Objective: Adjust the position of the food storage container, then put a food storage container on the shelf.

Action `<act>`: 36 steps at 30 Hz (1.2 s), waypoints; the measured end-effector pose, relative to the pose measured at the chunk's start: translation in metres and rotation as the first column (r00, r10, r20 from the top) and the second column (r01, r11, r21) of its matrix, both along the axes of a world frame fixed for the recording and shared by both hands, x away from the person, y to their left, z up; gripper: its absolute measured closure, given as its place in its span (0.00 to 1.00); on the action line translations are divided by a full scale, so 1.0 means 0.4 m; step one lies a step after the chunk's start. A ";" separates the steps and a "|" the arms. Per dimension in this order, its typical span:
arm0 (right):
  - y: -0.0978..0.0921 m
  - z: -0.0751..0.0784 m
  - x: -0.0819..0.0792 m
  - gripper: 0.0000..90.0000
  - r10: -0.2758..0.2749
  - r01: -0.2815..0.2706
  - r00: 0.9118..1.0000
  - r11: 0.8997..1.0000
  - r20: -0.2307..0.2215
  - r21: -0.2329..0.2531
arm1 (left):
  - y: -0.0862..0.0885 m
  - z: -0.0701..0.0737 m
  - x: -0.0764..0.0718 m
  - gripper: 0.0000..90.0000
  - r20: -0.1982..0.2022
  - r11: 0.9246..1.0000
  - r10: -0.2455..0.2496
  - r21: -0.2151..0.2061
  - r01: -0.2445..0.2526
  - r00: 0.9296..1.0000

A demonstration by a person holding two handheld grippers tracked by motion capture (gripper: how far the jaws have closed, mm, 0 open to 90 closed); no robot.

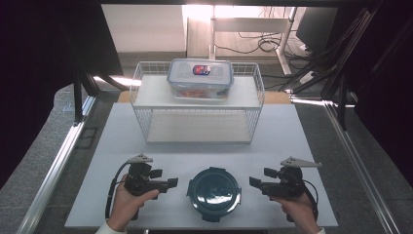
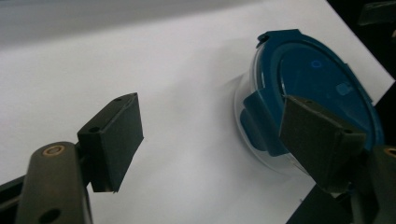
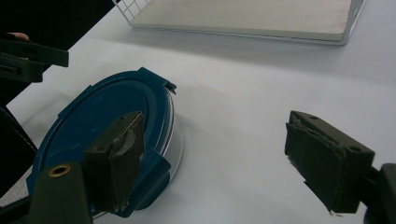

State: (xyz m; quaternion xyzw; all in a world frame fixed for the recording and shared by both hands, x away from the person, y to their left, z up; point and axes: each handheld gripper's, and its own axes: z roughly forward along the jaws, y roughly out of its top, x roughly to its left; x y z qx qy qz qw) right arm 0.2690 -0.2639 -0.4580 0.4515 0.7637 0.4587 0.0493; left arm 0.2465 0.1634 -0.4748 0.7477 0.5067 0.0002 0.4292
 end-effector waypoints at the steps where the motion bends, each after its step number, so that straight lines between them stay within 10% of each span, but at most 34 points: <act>1: 0.000 0.000 0.000 0.22 0.000 0.000 1.000 1.000 0.000 0.000 | 0.000 0.001 0.000 0.23 0.001 1.000 0.000 -0.003 0.000 1.000; 23: 0.035 -0.009 -0.037 0.18 -0.014 0.019 0.995 0.999 -0.098 0.045 | -0.026 -0.012 0.019 0.17 -0.065 0.992 -0.053 -0.117 0.045 0.996; 36: 0.089 -0.081 -0.049 0.16 -0.013 0.051 0.963 0.990 -0.269 0.134 | -0.088 -0.059 0.053 0.15 -0.158 0.978 -0.140 -0.176 0.111 0.977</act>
